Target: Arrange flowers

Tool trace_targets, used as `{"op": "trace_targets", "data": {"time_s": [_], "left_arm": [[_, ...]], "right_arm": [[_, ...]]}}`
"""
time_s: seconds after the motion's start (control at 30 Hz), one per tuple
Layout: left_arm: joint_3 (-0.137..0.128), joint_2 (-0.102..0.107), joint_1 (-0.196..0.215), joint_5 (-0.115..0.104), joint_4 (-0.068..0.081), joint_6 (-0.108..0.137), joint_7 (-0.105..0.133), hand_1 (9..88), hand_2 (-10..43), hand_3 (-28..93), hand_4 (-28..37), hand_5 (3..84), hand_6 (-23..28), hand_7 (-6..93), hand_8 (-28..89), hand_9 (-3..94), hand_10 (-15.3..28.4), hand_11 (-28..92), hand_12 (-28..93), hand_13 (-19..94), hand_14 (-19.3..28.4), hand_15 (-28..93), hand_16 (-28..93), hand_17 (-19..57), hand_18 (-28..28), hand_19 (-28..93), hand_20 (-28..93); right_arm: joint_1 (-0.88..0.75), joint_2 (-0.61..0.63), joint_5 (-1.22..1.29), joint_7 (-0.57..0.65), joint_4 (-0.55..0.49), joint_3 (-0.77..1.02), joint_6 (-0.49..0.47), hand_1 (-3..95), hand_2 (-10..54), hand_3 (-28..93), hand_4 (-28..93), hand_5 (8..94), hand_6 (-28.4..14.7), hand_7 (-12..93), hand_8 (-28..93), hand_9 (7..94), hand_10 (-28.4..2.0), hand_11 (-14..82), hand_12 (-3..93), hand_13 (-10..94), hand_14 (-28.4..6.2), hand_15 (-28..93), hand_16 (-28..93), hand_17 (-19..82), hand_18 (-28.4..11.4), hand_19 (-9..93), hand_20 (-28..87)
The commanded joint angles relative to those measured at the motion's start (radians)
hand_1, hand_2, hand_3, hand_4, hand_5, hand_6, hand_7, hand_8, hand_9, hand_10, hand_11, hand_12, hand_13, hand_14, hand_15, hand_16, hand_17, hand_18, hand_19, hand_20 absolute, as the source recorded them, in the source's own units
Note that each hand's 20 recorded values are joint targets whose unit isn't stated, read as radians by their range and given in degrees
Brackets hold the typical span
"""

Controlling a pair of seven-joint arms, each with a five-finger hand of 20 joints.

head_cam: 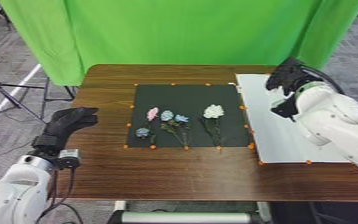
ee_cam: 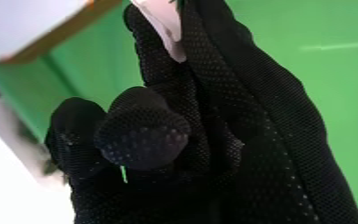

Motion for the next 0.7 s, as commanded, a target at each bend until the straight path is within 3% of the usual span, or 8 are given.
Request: {"op": "trace_targets", "data": {"time_s": [0.03, 0.2, 0.53, 0.63, 0.7], "left_arm": [[0.006, 0.002, -0.006, 0.006, -0.004, -0.016, -0.012, 32.2, 13.1, 58, -21.8, 52.1, 3.7, 15.5, -8, 51.5, 16.7, 24, 9, 40, 20.9, 25, -4, 4.8, 16.3, 30, 18], [0.009, 0.003, -0.007, 0.010, -0.001, -0.018, -0.015, 32.2, 13.2, 58, -21.8, 52.1, 3.4, 15.8, -8, 51.5, 16.6, 24, 9, 40, 20.9, 25, -4, 4.7, 16.2, 29, 18], [-0.002, 0.000, 0.004, 0.009, -0.004, -0.030, -0.023, 32.0, 13.0, 58, -21.5, 52.1, 3.5, 15.7, -8, 51.6, 16.7, 24, 9, 40, 20.8, 24, -4, 4.6, 16.1, 28, 17], [0.002, 0.003, -0.003, 0.007, 0.001, -0.034, -0.024, 32.1, 12.9, 58, -21.6, 52.0, 3.4, 15.7, -8, 51.5, 16.7, 24, 9, 40, 20.9, 24, -4, 4.5, 16.1, 28, 17], [-0.005, -0.001, -0.003, 0.007, 0.006, -0.057, -0.020, 31.9, 12.5, 58, -21.4, 52.0, 3.4, 15.6, -8, 51.5, 16.7, 24, 9, 40, 20.9, 24, -4, 4.4, 16.1, 28, 17]], "right_arm": [[-0.036, -0.008, -0.160, -0.108, -0.053, -0.115, 0.068, 68.3, -9.5, 49, -12, 80.4, 0.7, 14, 5, 87.7, -10.7, 4.1, 34.4, 87, -2.3, 65, 33, 52, -18.8, 93, 56], [-0.067, -0.026, -0.246, -0.119, -0.070, -0.130, 0.104, 68.0, -9.5, 49, -12, 80.4, 1.0, 15, 5, 87.6, -10.9, 4.0, 34.4, 87, -2.3, 65, 33, 52, -18.8, 93, 57], [-0.155, -0.052, -0.229, -0.118, -0.083, -0.090, 0.061, 67.0, -9.5, 50, -12, 79.7, 1.4, 15, 5, 86.8, -11.3, 3.6, 34.1, 86, -2.4, 65, 33, 52, -18.8, 93, 57], [-0.169, -0.054, -0.225, -0.116, -0.089, -0.094, 0.051, 66.7, -9.5, 50, -12, 79.5, 1.5, 15, 5, 86.6, -11.2, 3.6, 34.1, 86, -2.6, 65, 33, 52, -18.9, 93, 57], [-0.178, -0.054, -0.218, -0.122, -0.095, -0.092, 0.034, 66.4, -9.5, 51, -12, 79.3, 1.5, 15, 5, 86.4, -11.2, 3.6, 34.1, 86, -2.7, 65, 33, 52, -19.0, 93, 57]]}}
